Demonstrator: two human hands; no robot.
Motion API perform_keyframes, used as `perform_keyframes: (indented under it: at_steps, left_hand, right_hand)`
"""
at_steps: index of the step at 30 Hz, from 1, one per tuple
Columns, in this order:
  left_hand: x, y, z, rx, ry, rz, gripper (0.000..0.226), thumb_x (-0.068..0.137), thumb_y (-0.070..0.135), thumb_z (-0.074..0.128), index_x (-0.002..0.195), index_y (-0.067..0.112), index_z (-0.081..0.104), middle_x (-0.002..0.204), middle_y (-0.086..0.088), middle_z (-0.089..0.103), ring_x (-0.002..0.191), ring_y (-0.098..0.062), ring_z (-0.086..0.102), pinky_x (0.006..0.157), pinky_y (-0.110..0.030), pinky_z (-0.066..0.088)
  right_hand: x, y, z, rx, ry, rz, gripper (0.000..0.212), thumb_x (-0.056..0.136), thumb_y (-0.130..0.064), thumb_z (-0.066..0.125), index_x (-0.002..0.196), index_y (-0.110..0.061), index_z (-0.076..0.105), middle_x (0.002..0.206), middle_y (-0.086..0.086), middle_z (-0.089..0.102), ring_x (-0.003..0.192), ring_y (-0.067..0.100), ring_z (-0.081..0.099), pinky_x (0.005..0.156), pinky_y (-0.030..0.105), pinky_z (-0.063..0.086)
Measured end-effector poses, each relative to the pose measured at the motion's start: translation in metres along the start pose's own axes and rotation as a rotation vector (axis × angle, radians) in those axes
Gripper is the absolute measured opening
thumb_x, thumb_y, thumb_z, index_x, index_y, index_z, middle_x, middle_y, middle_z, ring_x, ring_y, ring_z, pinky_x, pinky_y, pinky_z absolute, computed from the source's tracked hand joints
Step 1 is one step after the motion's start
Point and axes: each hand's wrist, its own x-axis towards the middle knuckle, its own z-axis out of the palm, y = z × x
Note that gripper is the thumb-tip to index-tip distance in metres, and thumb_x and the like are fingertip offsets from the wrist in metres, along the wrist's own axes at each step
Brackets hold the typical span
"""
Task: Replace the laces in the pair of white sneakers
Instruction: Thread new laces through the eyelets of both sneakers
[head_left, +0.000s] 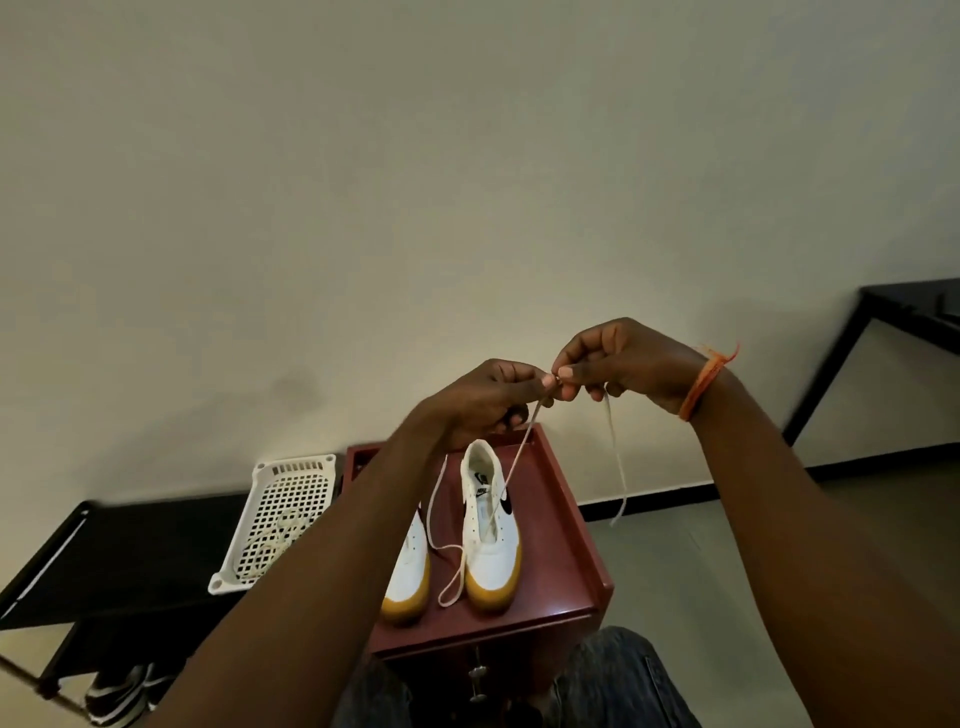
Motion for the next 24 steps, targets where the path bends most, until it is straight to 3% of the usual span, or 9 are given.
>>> perform_keyframes:
  at_steps: [4, 10, 14, 18, 22, 24]
  left_hand:
    - [-0.001, 0.013, -0.006, -0.114, 0.011, 0.033, 0.022, 0.099, 0.03, 0.056, 0.095, 0.014, 0.07, 0.089, 0.001, 0.058, 0.052, -0.008, 0.028, 0.047, -0.019, 0.023]
    - [0.001, 0.044, -0.003, -0.066, -0.029, 0.024, 0.025, 0.098, 0.032, 0.058, 0.105, 0.011, 0.069, 0.093, 0.0, 0.07, 0.052, -0.007, 0.033, 0.049, -0.018, 0.028]
    - [-0.001, 0.042, -0.015, -0.055, 0.149, 0.063, 0.017, 0.095, 0.021, 0.06, 0.093, 0.006, 0.069, 0.073, 0.0, 0.057, 0.05, -0.009, 0.03, 0.047, -0.021, 0.024]
    - [-0.014, 0.008, -0.049, 0.082, 0.469, -0.02, 0.011, 0.084, 0.011, 0.058, 0.077, 0.004, 0.064, 0.061, -0.003, 0.044, 0.051, -0.014, 0.029, 0.045, -0.021, 0.023]
    - [-0.022, -0.035, -0.074, 0.13, 0.619, -0.182, 0.014, 0.079, 0.011, 0.059, 0.066, 0.005, 0.061, 0.056, -0.004, 0.044, 0.046, -0.016, 0.028, 0.046, -0.021, 0.021]
    - [-0.025, -0.058, -0.081, 0.296, 0.633, -0.232, 0.023, 0.079, 0.017, 0.061, 0.061, 0.004, 0.065, 0.055, -0.005, 0.053, 0.046, -0.016, 0.039, 0.047, -0.022, 0.03]
  right_hand:
    - [-0.004, -0.006, -0.017, 0.05, 0.032, -0.022, 0.017, 0.089, -0.017, 0.069, 0.1, -0.005, 0.071, 0.086, 0.01, 0.074, 0.064, 0.014, 0.055, 0.059, 0.026, 0.038]
    - [0.002, -0.006, -0.041, 0.136, 0.052, -0.032, 0.032, 0.079, -0.026, 0.072, 0.104, -0.007, 0.071, 0.085, 0.008, 0.072, 0.065, 0.011, 0.054, 0.063, 0.028, 0.039]
    - [0.007, 0.011, -0.044, 0.17, 0.052, 0.018, 0.027, 0.082, -0.024, 0.071, 0.102, -0.007, 0.072, 0.083, 0.006, 0.071, 0.065, 0.01, 0.054, 0.064, 0.027, 0.039]
    - [0.008, 0.05, -0.047, 0.159, 0.112, 0.119, 0.015, 0.091, -0.013, 0.066, 0.102, -0.006, 0.073, 0.084, 0.007, 0.072, 0.064, 0.009, 0.055, 0.062, 0.025, 0.038]
    - [0.01, 0.083, -0.039, 0.19, 0.175, 0.241, 0.016, 0.089, -0.016, 0.069, 0.1, -0.006, 0.073, 0.081, 0.004, 0.072, 0.064, 0.011, 0.054, 0.06, 0.025, 0.037]
    - [0.011, 0.097, -0.032, 0.235, 0.201, 0.273, 0.018, 0.087, -0.016, 0.071, 0.1, -0.003, 0.073, 0.082, 0.006, 0.073, 0.064, 0.012, 0.054, 0.06, 0.025, 0.039]
